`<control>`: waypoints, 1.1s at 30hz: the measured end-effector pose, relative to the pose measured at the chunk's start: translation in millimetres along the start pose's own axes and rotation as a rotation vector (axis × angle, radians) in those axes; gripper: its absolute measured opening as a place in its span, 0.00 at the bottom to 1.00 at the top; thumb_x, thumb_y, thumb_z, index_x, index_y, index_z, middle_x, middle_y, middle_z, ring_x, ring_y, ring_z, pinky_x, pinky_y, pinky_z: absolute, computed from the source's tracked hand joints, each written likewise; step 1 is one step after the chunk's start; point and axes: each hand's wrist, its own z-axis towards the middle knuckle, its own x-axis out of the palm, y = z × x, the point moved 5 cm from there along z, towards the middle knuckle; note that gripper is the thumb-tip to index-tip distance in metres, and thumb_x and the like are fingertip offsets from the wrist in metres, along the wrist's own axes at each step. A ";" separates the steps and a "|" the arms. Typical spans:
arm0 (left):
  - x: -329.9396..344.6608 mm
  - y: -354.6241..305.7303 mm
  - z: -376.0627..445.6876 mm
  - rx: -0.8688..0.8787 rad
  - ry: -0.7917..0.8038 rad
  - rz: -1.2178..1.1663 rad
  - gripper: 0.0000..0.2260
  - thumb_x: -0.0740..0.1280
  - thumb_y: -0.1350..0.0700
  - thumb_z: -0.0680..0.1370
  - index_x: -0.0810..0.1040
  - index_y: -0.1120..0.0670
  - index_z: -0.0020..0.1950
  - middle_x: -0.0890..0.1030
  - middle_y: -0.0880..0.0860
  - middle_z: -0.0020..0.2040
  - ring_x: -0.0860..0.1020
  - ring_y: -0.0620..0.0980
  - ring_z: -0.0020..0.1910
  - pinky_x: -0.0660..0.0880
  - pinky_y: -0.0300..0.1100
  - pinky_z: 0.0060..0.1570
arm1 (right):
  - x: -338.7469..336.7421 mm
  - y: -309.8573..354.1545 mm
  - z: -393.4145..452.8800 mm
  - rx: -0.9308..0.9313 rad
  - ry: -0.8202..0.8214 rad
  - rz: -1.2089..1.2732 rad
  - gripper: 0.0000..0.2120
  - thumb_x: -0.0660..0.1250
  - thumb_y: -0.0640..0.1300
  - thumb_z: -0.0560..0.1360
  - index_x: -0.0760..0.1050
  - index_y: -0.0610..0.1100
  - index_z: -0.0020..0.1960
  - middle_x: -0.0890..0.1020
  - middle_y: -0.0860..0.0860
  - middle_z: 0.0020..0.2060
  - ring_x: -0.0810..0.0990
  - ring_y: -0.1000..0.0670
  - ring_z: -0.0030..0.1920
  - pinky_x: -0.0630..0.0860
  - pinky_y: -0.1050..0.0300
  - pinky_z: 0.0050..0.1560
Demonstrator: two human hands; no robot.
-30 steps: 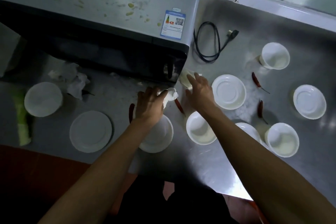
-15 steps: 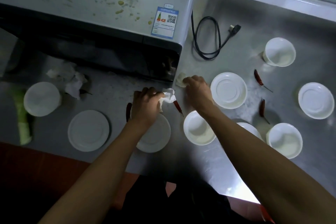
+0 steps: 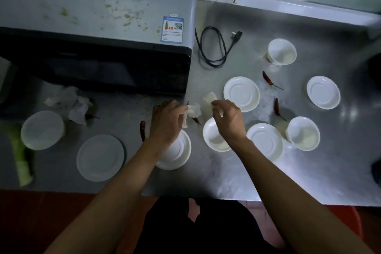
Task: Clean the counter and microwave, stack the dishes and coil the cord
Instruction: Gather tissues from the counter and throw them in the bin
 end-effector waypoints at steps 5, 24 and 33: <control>1.0 -29.7 -1.7 0.107 -0.036 -0.084 0.13 0.63 0.57 0.74 0.83 0.52 0.54 0.81 0.51 0.48 0.77 0.55 0.47 0.74 0.49 0.47 | -34.9 -8.9 -29.4 0.050 -0.100 -0.001 0.10 0.67 0.37 0.76 0.81 0.41 0.56 0.84 0.44 0.49 0.81 0.42 0.49 0.79 0.47 0.48; 79.8 -276.8 -129.4 0.591 0.091 -0.014 0.13 0.70 0.62 0.73 0.84 0.50 0.55 0.81 0.49 0.50 0.79 0.55 0.50 0.75 0.53 0.47 | -200.3 -141.6 -294.8 0.307 -0.470 -0.019 0.10 0.69 0.36 0.73 0.82 0.40 0.54 0.83 0.41 0.45 0.81 0.39 0.44 0.79 0.43 0.44; 138.6 -397.3 -211.9 0.793 0.194 -0.036 0.13 0.71 0.62 0.73 0.83 0.49 0.54 0.80 0.48 0.48 0.79 0.54 0.49 0.74 0.52 0.49 | -259.0 -206.2 -442.8 0.529 -0.581 -0.048 0.10 0.68 0.38 0.74 0.82 0.42 0.54 0.82 0.45 0.45 0.80 0.42 0.46 0.77 0.50 0.44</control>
